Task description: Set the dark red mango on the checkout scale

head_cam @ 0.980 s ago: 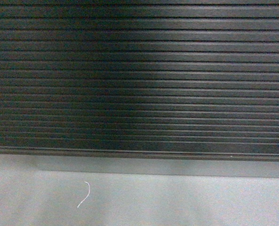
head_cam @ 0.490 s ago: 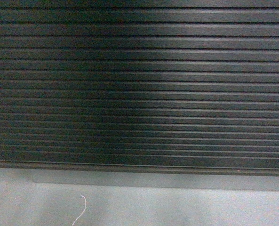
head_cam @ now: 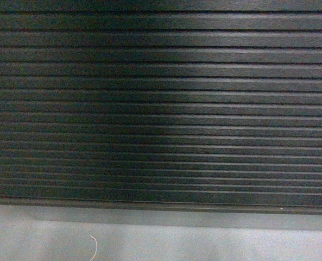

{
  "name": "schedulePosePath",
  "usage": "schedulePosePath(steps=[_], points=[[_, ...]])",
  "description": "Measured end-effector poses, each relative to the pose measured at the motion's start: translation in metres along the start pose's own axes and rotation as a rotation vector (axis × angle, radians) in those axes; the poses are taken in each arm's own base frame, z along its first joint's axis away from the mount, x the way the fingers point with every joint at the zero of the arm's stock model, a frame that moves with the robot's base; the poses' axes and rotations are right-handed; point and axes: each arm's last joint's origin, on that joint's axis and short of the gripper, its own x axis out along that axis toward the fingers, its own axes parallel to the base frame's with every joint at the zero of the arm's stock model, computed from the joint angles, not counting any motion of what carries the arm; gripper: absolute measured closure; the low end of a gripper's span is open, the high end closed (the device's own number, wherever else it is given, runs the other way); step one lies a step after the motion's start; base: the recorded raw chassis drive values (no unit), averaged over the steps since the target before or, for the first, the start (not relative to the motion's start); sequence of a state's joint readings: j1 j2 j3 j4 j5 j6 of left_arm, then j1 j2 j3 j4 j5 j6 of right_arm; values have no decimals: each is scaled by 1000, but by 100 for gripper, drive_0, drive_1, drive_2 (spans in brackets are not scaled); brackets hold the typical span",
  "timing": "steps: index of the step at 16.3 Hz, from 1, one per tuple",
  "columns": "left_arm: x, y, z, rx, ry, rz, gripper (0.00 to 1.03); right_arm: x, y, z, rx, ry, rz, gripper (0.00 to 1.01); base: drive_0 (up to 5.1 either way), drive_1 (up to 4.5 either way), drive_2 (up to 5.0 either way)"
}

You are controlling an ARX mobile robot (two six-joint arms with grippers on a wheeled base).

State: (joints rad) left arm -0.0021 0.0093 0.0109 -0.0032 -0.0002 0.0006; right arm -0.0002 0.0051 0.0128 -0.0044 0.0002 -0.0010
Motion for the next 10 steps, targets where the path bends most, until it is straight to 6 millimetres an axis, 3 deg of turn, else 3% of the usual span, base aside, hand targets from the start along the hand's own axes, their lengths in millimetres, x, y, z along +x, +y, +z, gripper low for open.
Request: schedulePosePath(steps=[4, 10], points=[[0, 0, 0, 0, 0, 0, 5, 0, 0, 0, 0, 0, 0, 3, -7, 177, -192], [0, 0, 0, 0, 0, 0, 5, 0, 0, 0, 0, 0, 0, 3, 0, 0, 0]])
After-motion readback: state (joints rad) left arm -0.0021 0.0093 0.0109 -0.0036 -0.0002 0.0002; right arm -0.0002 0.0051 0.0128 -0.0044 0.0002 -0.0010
